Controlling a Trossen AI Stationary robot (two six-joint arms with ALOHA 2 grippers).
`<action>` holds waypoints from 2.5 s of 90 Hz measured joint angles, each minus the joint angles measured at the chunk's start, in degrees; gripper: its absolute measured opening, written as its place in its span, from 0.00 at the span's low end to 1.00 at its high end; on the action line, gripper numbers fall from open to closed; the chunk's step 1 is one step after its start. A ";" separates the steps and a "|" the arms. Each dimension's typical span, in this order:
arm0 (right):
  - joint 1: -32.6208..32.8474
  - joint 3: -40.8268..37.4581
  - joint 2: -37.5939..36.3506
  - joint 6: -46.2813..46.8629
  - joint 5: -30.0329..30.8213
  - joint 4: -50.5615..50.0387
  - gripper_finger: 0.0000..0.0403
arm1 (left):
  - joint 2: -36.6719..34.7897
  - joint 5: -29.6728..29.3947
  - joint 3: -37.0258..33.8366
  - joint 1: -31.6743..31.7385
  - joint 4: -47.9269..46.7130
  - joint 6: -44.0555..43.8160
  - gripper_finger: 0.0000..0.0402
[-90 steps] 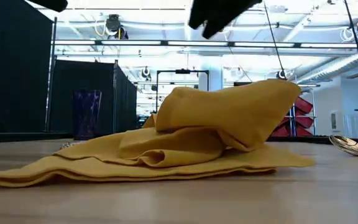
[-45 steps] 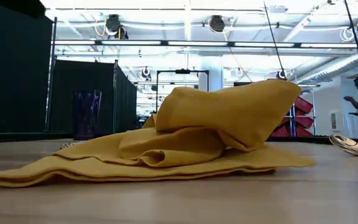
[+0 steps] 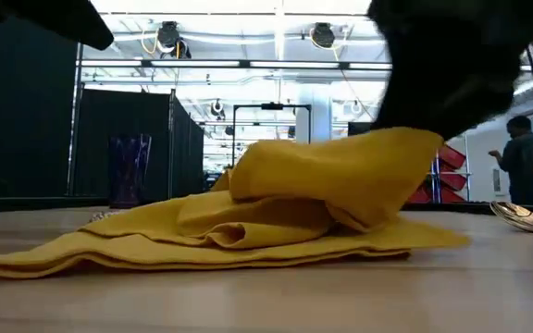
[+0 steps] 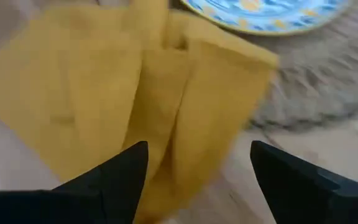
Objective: Set table place
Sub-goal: Fold the yellow table napkin
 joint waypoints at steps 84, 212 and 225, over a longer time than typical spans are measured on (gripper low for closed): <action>-6.10 3.01 -7.69 -37.96 -35.68 -4.26 0.67 | 0.09 0.48 -1.75 2.78 1.60 0.90 0.00; -9.25 11.50 6.83 -58.23 -31.82 4.44 0.00 | 0.09 5.47 -2.42 4.72 12.92 0.93 0.00; -9.21 11.50 1.70 -55.31 -26.99 4.55 0.00 | 0.09 6.75 -2.40 4.72 12.87 0.94 0.00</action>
